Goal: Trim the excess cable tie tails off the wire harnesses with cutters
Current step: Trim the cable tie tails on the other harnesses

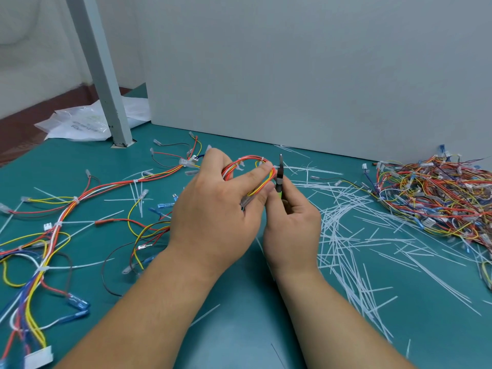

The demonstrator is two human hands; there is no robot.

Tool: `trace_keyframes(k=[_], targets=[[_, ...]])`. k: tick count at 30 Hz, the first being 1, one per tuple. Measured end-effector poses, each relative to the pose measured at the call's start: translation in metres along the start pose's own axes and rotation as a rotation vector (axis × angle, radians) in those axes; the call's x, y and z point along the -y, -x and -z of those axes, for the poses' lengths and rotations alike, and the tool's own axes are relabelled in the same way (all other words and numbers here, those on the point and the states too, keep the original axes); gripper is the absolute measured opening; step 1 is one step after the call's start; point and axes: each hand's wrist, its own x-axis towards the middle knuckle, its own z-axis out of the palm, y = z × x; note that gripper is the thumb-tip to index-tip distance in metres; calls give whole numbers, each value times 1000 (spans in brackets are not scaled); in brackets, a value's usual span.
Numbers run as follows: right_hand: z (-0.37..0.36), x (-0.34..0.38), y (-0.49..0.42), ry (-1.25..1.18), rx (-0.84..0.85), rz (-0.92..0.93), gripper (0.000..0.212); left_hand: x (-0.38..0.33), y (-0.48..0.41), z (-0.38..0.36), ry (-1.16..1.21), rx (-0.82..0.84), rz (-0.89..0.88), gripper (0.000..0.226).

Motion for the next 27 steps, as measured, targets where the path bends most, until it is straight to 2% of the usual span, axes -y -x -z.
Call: trace_keyframes(k=[2,7,12,17,22,27], targets=[[-1,0,0,47,2,7,33,1,0,0,0,9,10,33],[0,-1,-2,116,-2,19,14,4,0,-1,70,19,39,36],[2,-3,-3,148,-37,22,23,8,-1,-3,126,25,44,34],[4,-4,-3,143,-22,23,18,11,-1,-5,170,28,53,37],[3,-3,-3,104,-30,13,22,12,1,-10,218,24,85,37],[0,-1,-1,33,-8,-32,10,9,6,-18,274,5,129,38]])
